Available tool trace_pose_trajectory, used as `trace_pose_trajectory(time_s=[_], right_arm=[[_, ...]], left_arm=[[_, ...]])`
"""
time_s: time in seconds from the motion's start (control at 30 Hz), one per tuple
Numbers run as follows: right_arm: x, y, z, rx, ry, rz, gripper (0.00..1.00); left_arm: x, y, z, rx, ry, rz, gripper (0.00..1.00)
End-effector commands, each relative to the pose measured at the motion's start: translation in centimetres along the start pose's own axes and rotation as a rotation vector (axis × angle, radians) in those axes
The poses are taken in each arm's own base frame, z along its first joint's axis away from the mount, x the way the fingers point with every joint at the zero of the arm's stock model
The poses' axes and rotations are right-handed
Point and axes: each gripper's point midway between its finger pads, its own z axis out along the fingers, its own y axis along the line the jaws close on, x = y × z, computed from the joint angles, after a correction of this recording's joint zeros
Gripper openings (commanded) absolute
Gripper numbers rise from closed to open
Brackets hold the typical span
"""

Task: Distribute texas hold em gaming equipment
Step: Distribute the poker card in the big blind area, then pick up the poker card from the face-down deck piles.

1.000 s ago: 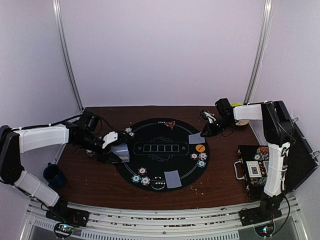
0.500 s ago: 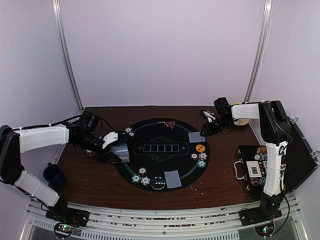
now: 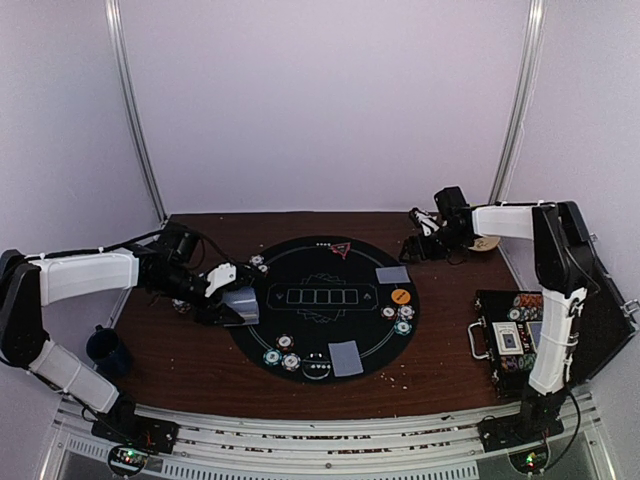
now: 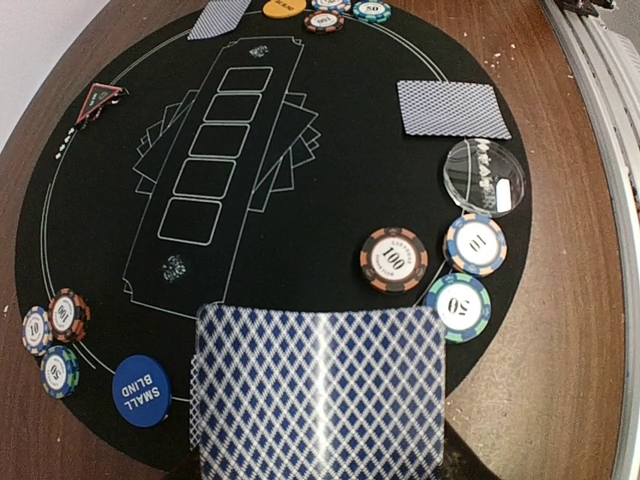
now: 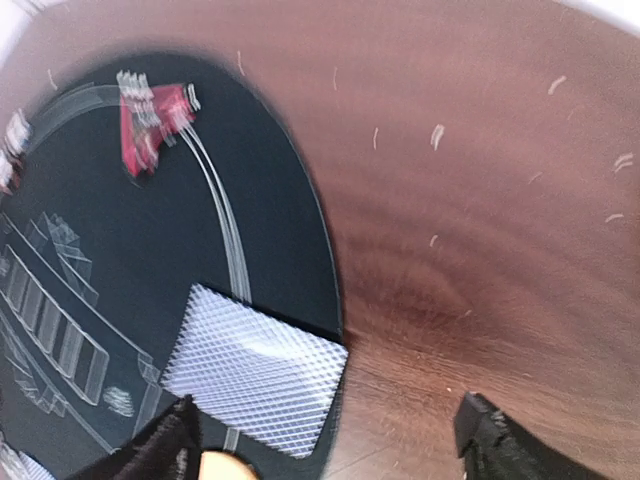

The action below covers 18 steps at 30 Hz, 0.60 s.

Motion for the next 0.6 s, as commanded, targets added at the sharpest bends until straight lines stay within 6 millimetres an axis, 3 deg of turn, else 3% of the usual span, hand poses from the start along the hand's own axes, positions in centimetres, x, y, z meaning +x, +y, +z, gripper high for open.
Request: trace_pose_trajectory(time_s=[0.0,0.13,0.2,0.57], right_arm=[[-6.4,3.0,-6.6,-0.004,-0.295,0.014,0.92],[-7.2,9.7,-9.9,-0.211,-0.458,0.015,0.94],[-7.0,13.2,-10.6,-0.299,-0.499,0.006,0.94],[-2.8,34.0,-7.9,-0.692,-0.471,-0.151,0.93]], left_arm=[[-0.6,0.5,0.0,-0.025,-0.021,0.021,0.47],[-1.0,0.7,-0.6,-0.049,-0.027,0.032,0.47],[-1.3,0.6,-0.9,-0.057,-0.035,0.038,0.47],[-1.5,0.3,-1.4,-0.066,-0.048,0.050,0.47]])
